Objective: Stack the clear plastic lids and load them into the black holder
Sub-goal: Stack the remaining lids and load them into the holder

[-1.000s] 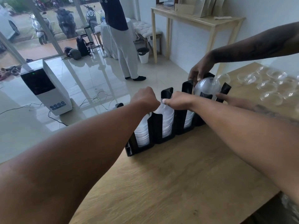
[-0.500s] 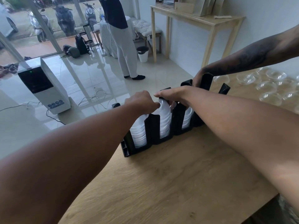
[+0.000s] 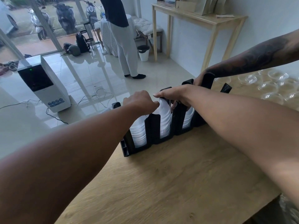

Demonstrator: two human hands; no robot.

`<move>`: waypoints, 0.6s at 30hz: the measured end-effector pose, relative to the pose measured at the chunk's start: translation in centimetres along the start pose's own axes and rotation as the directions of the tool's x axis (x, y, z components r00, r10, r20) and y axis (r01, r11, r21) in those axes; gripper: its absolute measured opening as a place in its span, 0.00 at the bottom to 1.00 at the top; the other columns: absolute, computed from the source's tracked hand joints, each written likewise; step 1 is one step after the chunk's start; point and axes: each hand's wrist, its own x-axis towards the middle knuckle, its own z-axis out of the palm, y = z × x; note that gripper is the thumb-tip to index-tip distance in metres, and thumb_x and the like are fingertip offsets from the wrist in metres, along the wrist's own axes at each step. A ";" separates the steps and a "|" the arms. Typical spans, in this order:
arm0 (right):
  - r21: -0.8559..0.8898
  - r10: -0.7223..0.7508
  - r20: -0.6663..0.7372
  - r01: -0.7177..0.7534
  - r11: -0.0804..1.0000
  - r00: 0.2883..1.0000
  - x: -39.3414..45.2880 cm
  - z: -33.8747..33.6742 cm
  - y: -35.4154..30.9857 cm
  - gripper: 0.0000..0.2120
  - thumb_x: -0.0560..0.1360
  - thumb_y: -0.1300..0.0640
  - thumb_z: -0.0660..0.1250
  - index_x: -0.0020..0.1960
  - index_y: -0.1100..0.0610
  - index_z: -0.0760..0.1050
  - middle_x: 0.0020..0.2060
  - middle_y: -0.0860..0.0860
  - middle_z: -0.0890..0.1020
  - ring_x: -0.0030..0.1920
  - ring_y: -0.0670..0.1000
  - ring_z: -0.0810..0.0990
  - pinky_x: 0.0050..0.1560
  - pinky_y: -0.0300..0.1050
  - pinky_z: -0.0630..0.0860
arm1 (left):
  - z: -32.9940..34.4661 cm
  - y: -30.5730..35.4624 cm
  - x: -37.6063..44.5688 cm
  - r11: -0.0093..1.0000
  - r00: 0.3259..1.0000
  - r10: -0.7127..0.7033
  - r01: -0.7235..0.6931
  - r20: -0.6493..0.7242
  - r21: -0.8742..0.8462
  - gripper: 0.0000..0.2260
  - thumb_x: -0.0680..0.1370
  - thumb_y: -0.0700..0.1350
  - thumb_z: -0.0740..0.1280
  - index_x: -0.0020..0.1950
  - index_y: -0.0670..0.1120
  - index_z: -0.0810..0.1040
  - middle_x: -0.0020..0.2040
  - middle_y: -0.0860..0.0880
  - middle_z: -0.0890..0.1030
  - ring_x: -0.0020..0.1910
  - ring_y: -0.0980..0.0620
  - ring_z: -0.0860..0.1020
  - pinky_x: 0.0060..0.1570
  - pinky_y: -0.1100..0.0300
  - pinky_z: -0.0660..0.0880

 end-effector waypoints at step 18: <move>0.022 0.007 -0.010 -0.006 1.000 1.000 -1.5 0.3 -0.4 0.30 0.82 0.31 0.54 0.62 0.57 0.75 0.59 0.60 0.80 0.53 0.59 0.81 0.67 0.61 0.73 | -0.8 0.4 -0.6 0.986 0.980 0.143 -0.129 -0.139 0.102 0.19 0.75 0.65 0.67 0.54 0.52 0.82 0.44 0.51 0.82 0.47 0.47 0.79 0.57 0.47 0.69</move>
